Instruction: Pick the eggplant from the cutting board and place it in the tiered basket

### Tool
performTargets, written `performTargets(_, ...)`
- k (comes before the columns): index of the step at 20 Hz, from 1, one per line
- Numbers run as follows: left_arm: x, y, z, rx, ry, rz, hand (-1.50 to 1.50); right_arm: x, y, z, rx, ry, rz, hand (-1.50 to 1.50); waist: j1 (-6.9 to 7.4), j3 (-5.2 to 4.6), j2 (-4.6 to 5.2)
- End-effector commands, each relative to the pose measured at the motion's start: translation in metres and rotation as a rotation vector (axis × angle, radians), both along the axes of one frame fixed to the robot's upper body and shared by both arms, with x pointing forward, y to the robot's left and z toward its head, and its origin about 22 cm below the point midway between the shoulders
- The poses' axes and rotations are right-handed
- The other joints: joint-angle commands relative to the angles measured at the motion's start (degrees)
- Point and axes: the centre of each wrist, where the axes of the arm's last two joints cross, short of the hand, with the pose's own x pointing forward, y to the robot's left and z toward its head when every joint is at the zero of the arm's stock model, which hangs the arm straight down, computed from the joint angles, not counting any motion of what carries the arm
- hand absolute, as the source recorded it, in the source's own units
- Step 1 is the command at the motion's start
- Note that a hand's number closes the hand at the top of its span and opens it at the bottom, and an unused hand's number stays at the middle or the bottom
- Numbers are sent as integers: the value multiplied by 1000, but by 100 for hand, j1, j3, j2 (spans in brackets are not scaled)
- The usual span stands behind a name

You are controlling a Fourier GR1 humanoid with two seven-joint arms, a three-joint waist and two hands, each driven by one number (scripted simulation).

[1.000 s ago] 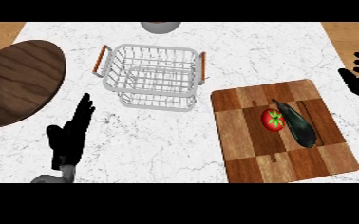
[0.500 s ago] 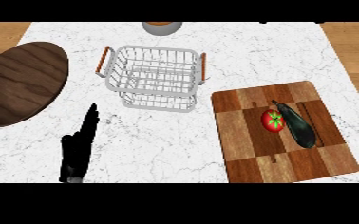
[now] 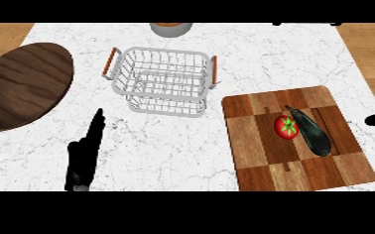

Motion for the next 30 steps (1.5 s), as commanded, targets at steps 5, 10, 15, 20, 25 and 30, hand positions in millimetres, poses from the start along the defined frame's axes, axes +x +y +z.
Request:
performTargets(5, 8, -2, -8, -3, 11, 2, 0, 14, 81, 14, -250, 150, 21, -150, 0, 4, 29)
performTargets(10, -10, 18, 3, -1, 22, 22, 0, 6, 87, 4, -304, 204, 26, -150, -24, 10, 15)
performTargets(15, 10, 5, 11, 1, 25, 2, 0, 25, 101, -34, -400, 292, 59, -150, -4, 12, 31)
performTargets(20, -10, 2, 11, -3, 0, -11, 0, 36, 118, -49, -454, 414, 61, -150, 58, 11, 24)
performTargets(25, 13, -5, -2, -8, 27, 5, 0, 36, 118, -66, -432, 452, 69, -150, -30, 11, 30)
performTargets(30, -8, 8, 5, 8, 25, 21, 0, 27, 135, -70, -415, 470, 106, -150, -43, 11, 13)
